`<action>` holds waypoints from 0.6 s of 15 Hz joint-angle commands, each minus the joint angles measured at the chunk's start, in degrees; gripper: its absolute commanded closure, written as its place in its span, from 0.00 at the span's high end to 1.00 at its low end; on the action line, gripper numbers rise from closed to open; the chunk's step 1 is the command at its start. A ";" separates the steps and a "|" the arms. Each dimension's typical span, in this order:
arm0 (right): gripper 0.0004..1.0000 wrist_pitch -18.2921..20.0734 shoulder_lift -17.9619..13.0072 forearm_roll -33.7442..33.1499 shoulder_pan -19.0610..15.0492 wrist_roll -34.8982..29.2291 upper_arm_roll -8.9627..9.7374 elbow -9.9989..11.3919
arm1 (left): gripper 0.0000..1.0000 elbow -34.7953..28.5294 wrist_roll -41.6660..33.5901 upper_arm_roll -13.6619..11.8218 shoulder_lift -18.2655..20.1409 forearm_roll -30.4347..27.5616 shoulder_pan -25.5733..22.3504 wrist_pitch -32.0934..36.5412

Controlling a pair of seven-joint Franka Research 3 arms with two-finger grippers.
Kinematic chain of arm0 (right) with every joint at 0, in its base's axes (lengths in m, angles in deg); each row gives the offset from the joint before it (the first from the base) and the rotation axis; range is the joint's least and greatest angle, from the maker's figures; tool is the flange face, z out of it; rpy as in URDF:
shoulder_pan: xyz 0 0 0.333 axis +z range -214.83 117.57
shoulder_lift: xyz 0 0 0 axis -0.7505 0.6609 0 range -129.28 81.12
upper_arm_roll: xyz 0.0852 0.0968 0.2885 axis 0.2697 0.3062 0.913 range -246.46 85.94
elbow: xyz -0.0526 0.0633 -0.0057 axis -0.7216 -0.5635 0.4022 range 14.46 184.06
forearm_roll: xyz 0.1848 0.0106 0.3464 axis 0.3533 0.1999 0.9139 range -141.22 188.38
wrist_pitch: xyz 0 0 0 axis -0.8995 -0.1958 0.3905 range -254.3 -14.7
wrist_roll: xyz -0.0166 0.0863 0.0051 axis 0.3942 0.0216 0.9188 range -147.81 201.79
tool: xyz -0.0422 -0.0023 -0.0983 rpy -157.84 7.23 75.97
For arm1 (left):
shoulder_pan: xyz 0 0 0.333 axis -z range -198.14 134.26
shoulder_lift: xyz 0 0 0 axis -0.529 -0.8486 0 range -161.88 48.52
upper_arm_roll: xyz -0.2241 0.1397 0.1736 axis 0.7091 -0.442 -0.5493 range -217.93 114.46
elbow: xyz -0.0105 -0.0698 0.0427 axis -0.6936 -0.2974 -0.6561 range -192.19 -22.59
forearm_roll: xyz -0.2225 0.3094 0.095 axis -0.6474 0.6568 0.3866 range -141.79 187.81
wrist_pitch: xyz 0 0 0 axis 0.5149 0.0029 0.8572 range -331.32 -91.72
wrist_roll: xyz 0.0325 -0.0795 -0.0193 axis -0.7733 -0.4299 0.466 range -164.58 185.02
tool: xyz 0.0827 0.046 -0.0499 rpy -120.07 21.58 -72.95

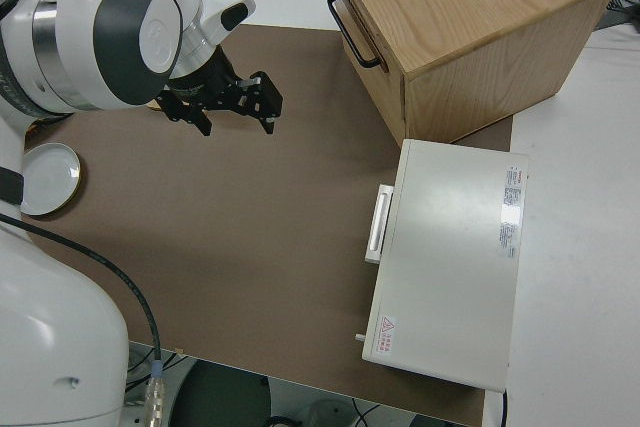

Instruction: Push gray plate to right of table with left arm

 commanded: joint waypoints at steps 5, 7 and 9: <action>1.00 0.68 -0.60 0.05 -0.46 0.43 0.30 0.23 | 0.99 0.74 0.38 0.55 -0.14 -0.65 1.17 1.04; 1.00 0.68 -0.60 -0.03 -0.46 0.43 0.30 0.23 | 0.99 0.74 0.64 0.64 -0.14 -0.65 1.34 1.12; 1.00 0.68 -0.60 0.05 -0.46 0.43 0.30 0.23 | 1.00 0.74 0.73 0.90 -0.14 -0.65 1.35 1.04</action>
